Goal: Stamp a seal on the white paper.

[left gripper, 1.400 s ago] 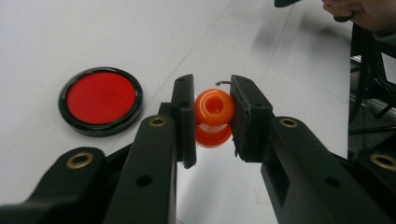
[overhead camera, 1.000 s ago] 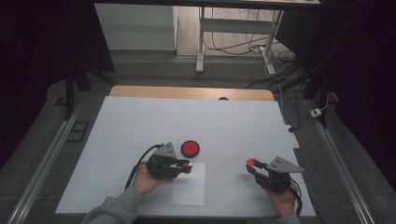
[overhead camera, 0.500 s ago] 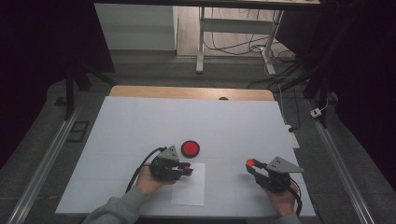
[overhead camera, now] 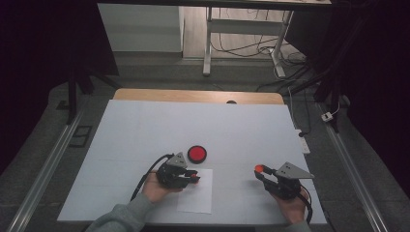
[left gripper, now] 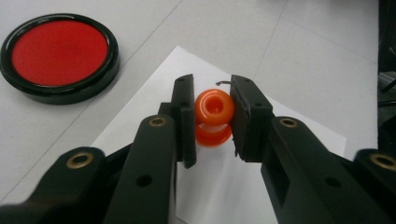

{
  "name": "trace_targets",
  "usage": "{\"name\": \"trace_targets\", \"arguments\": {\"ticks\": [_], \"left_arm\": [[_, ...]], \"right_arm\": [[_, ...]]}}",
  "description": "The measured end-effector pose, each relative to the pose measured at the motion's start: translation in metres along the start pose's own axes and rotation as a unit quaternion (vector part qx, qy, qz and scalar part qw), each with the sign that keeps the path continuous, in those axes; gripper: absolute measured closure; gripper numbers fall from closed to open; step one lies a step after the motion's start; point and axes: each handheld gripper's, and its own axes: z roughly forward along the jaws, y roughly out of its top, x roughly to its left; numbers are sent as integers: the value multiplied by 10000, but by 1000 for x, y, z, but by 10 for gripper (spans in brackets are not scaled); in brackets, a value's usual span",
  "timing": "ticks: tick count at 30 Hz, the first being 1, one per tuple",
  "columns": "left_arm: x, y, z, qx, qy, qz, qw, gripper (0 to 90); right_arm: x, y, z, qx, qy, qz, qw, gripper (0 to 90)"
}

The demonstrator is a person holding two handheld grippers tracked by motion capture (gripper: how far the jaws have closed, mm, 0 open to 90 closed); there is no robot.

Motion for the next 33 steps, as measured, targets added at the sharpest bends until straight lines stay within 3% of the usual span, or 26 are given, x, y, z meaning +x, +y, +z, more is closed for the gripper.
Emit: {"name": "trace_targets", "arguments": {"ticks": [12, 33], "left_arm": [[-3, -1, 7, 190, 25, 121, 9997, 723], [-7, -4, 10, 292, 164, 262, 9991, 724]], "right_arm": [[0, 0, 0, -1, 0, 3, 10000, 646], [0, 0, 0, -9, 1, 2, 10000, 646]]}}
